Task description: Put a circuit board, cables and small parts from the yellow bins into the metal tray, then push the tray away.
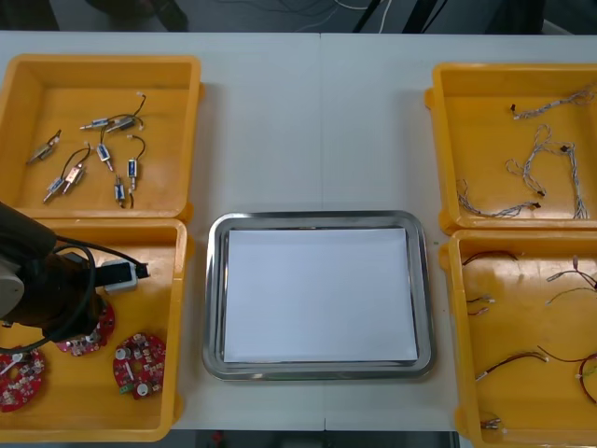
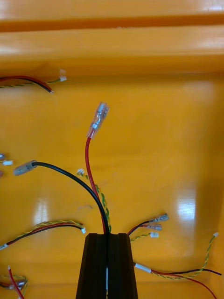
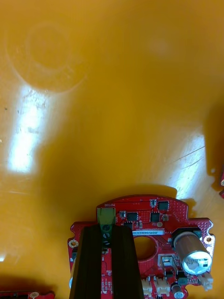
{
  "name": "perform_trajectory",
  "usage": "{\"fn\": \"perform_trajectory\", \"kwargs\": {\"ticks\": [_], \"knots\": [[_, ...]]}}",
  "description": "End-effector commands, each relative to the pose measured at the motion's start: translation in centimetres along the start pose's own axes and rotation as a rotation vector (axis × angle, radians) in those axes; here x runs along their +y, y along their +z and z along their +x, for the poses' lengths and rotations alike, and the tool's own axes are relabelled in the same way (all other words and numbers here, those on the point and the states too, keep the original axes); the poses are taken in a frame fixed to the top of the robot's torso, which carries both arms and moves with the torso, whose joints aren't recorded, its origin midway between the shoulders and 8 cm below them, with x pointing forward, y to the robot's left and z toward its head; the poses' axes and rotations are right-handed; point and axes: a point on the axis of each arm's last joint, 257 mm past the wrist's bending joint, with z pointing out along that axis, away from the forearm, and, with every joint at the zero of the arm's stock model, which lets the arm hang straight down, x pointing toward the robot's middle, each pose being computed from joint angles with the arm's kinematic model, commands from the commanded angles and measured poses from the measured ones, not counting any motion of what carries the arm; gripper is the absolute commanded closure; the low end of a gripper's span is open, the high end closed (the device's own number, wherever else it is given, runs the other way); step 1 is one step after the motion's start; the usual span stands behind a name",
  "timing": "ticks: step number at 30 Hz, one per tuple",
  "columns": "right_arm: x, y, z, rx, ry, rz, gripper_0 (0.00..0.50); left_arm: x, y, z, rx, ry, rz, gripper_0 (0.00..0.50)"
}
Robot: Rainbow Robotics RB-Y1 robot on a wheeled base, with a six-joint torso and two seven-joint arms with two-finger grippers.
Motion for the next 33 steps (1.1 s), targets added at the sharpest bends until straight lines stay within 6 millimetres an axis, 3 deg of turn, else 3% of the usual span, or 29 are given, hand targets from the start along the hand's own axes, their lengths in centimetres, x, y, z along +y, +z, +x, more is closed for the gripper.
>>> {"fn": "perform_trajectory", "kwargs": {"ticks": [1,6,11,20,33], "knots": [[-0.6,-3.8,-2.7,-0.060,-0.071,0.049,0.500,3.0,-2.8,0.4,0.017,-0.001,-0.053,0.500],[0.1,-5.0,-2.6,-0.047,-0.104,0.052,0.500,4.0,-4.5,0.9,0.045,-0.023,-0.061,0.500],[1.8,-6.7,-4.3,-0.085,-0.174,0.011,0.500,4.6,-6.4,1.3,0.059,-0.066,-0.056,0.500],[3.6,-9.2,-5.3,-0.079,-0.294,-0.043,0.500,5.7,-9.5,2.1,0.095,-0.167,-0.072,0.500],[9.5,-9.8,-5.2,-0.066,-0.509,-0.120,0.500,4.2,-13.3,0.8,0.111,-0.365,-0.086,0.500]]}}
